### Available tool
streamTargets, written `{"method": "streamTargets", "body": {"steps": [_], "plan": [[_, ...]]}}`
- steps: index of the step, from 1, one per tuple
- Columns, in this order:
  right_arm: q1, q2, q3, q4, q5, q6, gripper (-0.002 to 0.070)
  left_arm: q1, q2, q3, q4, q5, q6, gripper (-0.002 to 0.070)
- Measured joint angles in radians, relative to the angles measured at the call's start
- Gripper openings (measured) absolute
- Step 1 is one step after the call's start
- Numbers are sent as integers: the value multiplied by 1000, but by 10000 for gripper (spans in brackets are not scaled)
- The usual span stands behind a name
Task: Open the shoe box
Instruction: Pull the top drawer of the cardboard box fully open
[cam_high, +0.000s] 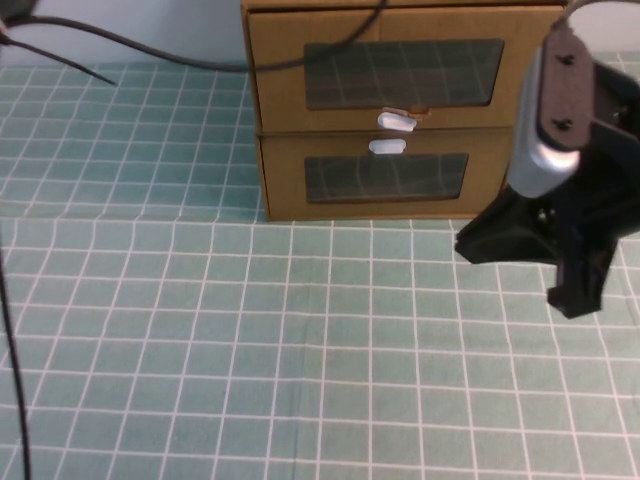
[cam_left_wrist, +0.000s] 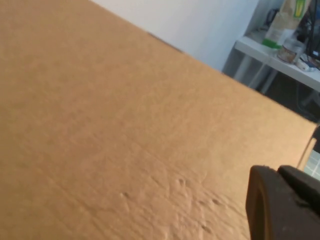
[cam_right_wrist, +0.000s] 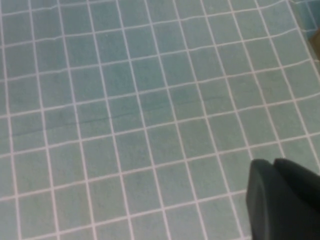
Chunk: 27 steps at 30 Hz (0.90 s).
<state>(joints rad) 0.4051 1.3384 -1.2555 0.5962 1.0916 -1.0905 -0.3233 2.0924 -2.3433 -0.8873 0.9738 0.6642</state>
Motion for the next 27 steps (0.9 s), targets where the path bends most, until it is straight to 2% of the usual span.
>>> {"method": "streamTargets", "body": {"steps": [7, 13, 17, 24, 27], "plan": [[2, 51, 0, 112, -6, -17, -14, -40, 74, -23, 86, -13, -49, -5], [2, 55, 0, 14, -49, -42, -14, -42, 73, -34, 237, -12, -177, -5], [2, 59, 0, -270, -97, 69, -14, -44, 73, -41, 261, 9, -195, -5], [2, 65, -53, -888, -176, 402, -14, -44, 73, -43, 263, 17, -224, -5], [2, 65, -109, -1022, -228, 484, -14, -44, 73, -43, 263, 17, -227, -5]]}}
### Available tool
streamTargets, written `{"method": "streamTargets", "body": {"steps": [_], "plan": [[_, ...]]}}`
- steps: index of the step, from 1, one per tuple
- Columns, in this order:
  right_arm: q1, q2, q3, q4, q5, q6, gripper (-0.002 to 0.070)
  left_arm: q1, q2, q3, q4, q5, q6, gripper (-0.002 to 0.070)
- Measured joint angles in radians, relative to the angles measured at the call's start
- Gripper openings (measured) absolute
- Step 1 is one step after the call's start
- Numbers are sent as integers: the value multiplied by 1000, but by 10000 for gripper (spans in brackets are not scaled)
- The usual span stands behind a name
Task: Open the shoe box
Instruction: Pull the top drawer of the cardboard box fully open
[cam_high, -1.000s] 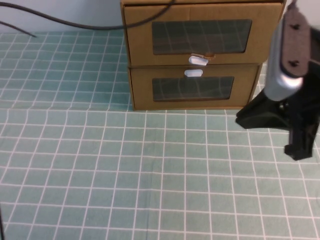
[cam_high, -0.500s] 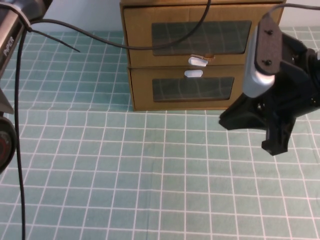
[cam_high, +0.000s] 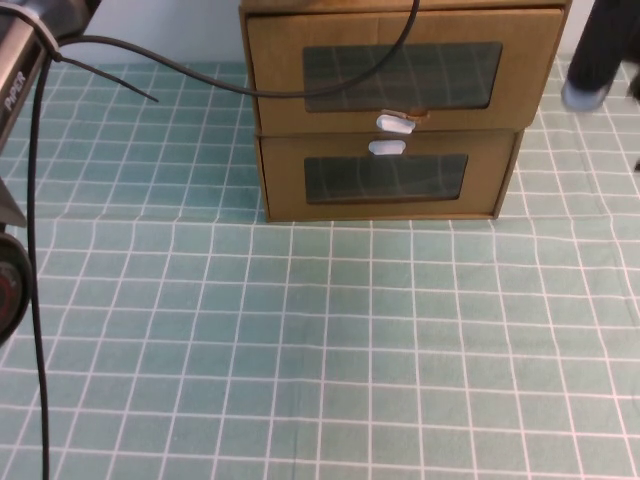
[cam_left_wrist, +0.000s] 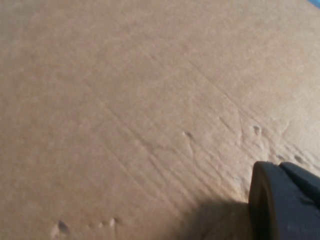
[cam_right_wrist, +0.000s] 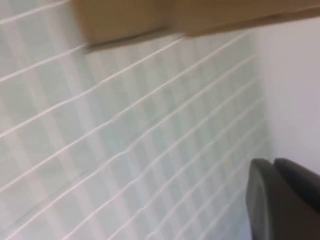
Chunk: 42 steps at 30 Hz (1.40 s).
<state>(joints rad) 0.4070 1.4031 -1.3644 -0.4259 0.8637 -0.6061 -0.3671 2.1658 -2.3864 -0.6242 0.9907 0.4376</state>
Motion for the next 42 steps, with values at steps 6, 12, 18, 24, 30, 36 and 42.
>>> {"method": "streamTargets", "body": {"steps": [6, 12, 18, 24, 30, 36, 42], "plan": [[73, 0, -66, -75, -93, 33, -14, 0, 0, 0, 0, 2, 0, -5], [238, 30, -66, -210, -105, 49, -14, 0, -1, 0, 0, 13, -2, -5], [425, 67, 3, -549, -107, 282, -14, 0, -2, 0, 0, 24, -6, -5], [555, 69, 232, -1069, -131, 729, -13, 2, -2, 0, 0, 29, -14, -5], [580, 95, 358, -1202, -188, 1055, -14, 4, -6, -1, 0, 57, -16, -5], [578, 190, 329, -1217, -152, 1219, 22, 4, -8, -5, -2, 75, -10, -6], [517, 310, 224, -1220, -87, 1304, 220, 4, 3, -11, -6, 79, 0, -5]]}}
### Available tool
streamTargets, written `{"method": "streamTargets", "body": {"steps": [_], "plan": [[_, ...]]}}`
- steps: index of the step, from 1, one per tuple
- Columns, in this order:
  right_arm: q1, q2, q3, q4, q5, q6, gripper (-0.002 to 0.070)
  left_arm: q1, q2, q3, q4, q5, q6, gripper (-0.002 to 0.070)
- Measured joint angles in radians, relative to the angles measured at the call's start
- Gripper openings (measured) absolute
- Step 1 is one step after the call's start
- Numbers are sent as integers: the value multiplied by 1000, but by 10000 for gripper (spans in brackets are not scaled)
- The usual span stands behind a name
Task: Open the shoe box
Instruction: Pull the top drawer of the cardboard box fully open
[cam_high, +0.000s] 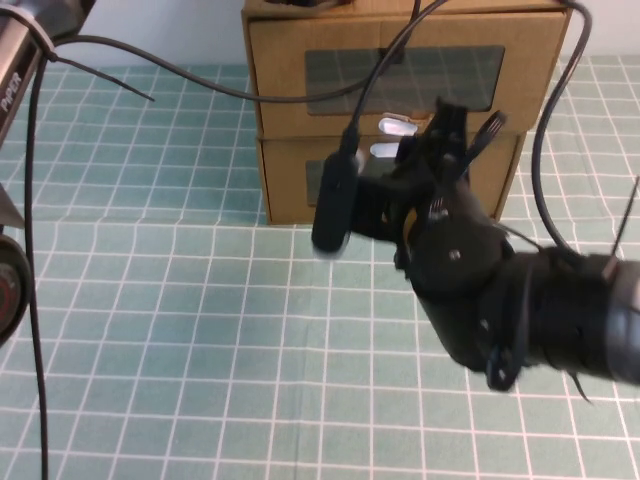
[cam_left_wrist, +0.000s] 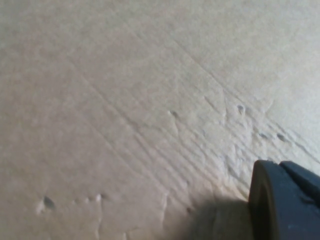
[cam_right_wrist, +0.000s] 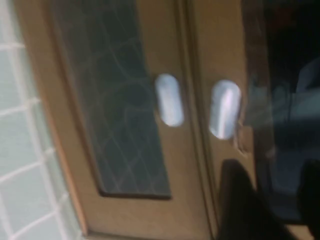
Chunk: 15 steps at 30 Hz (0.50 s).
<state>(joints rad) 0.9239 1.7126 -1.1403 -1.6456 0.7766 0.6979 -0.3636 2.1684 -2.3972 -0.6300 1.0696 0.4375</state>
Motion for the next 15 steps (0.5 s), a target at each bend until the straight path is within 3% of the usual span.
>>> {"method": "streamTargets", "body": {"steps": [4, 15], "plan": [[-43, 44, -58, 0, 38, 58, 319, 2, 17, -7, -16, 6, 12, -6], [-90, 148, -162, 0, -9, 89, 343, 6, 40, -14, -58, 8, 24, -6]]}}
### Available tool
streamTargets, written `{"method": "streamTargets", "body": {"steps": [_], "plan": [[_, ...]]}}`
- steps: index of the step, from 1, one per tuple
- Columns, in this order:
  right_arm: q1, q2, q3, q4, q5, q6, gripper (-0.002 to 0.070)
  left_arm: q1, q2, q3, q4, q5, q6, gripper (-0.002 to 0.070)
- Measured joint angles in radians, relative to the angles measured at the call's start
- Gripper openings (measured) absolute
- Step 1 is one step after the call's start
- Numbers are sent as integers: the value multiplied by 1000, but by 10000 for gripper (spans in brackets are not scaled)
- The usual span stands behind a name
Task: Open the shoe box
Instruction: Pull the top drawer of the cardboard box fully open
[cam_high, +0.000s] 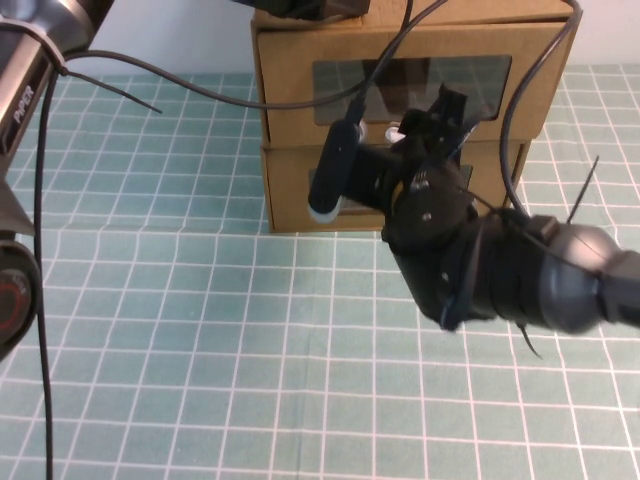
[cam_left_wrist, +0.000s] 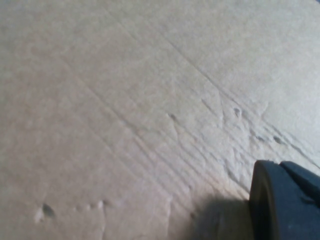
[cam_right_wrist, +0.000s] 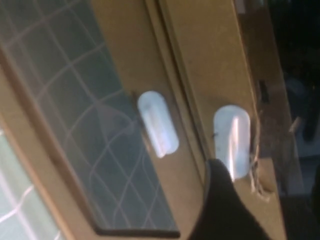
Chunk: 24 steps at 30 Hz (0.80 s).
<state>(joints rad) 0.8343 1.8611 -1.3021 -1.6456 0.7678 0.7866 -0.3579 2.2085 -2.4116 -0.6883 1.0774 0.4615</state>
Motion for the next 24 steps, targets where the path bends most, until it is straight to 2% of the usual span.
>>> {"method": "streamTargets", "body": {"steps": [5, 8, 11, 14, 16, 19, 24], "plan": [[-39, 37, -69, 0, -19, 0, 342, 0, 2, -2, 0, 0, 0, -6], [-66, 52, -93, -2, -52, 0, 316, 0, 4, -2, 0, 0, 0, -6], [-80, 63, -104, -2, -78, 0, 248, 0, 6, -4, 0, -2, 2, -6], [-88, 74, -109, -2, -98, 0, 104, 0, 6, -4, 0, -2, 11, -6], [-91, 78, -111, 1, -110, 0, 37, 2, 6, -4, -7, -2, 13, -6], [-93, 78, -111, 6, -118, 0, 3, 11, 9, -4, -23, 0, 13, -6], [-93, 76, -113, 42, -122, -8, -9, 21, 9, -4, -38, 6, 13, -6]]}}
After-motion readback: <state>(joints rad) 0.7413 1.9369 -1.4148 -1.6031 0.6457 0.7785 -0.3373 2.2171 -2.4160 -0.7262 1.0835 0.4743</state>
